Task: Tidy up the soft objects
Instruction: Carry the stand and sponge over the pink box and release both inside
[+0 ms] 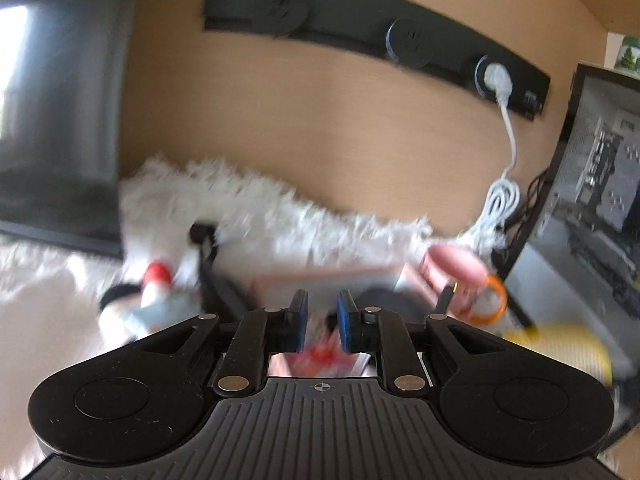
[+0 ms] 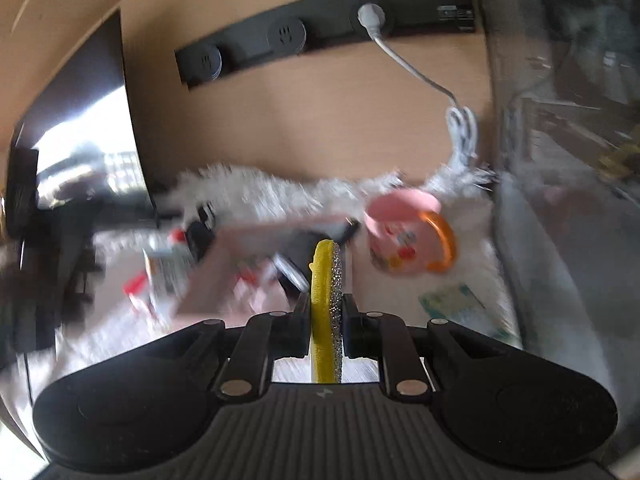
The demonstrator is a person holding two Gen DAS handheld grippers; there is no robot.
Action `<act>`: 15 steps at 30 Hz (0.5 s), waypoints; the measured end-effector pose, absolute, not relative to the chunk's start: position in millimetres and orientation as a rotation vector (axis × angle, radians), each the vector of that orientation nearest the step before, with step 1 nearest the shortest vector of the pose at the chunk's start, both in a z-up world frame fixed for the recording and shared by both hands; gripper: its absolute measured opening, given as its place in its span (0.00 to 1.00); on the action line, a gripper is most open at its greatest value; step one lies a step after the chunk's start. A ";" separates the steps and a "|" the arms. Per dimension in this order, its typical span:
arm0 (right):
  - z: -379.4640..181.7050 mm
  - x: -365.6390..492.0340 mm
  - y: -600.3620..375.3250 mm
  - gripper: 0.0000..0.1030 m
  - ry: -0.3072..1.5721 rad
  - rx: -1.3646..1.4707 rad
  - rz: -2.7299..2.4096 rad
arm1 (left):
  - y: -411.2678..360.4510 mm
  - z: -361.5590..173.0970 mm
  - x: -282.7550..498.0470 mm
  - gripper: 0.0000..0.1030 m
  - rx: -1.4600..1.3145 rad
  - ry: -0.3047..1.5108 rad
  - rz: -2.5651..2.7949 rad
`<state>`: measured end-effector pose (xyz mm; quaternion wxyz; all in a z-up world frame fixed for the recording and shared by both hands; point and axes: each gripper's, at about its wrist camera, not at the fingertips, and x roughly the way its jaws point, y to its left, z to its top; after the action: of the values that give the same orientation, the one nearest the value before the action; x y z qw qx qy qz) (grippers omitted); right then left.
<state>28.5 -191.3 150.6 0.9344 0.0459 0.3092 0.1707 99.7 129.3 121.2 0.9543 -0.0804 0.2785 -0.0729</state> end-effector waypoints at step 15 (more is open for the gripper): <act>95.8 222.6 -83.9 0.18 0.914 0.533 0.470 | 201.8 74.4 9.9 0.17 -0.249 0.726 -0.142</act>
<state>222.6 -83.9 95.8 0.8371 0.2517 0.4320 0.2220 9.9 201.8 74.4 0.9248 -0.1215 0.3538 -0.0695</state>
